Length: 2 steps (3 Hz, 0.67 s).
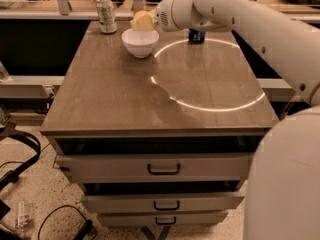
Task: Place orange into white bowl
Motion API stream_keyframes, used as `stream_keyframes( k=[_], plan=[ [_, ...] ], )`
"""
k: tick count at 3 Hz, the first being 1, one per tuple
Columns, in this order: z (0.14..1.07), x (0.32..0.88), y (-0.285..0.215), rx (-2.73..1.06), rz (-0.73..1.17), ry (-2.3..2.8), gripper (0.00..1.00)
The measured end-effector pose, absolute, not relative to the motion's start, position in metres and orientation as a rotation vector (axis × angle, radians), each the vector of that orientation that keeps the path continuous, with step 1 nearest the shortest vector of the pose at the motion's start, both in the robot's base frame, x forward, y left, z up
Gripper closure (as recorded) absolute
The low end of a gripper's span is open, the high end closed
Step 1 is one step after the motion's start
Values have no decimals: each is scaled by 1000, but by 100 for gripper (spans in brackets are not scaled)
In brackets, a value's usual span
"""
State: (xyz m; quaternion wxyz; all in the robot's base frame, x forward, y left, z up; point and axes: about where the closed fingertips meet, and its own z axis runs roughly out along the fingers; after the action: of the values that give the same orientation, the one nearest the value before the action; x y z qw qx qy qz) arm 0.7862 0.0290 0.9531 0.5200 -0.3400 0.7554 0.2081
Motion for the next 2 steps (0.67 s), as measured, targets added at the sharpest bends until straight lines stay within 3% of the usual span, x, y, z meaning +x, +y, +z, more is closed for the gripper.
stream_keyframes(
  k=[2],
  plan=[
    [933, 827, 31, -679, 513, 1856, 100]
  ],
)
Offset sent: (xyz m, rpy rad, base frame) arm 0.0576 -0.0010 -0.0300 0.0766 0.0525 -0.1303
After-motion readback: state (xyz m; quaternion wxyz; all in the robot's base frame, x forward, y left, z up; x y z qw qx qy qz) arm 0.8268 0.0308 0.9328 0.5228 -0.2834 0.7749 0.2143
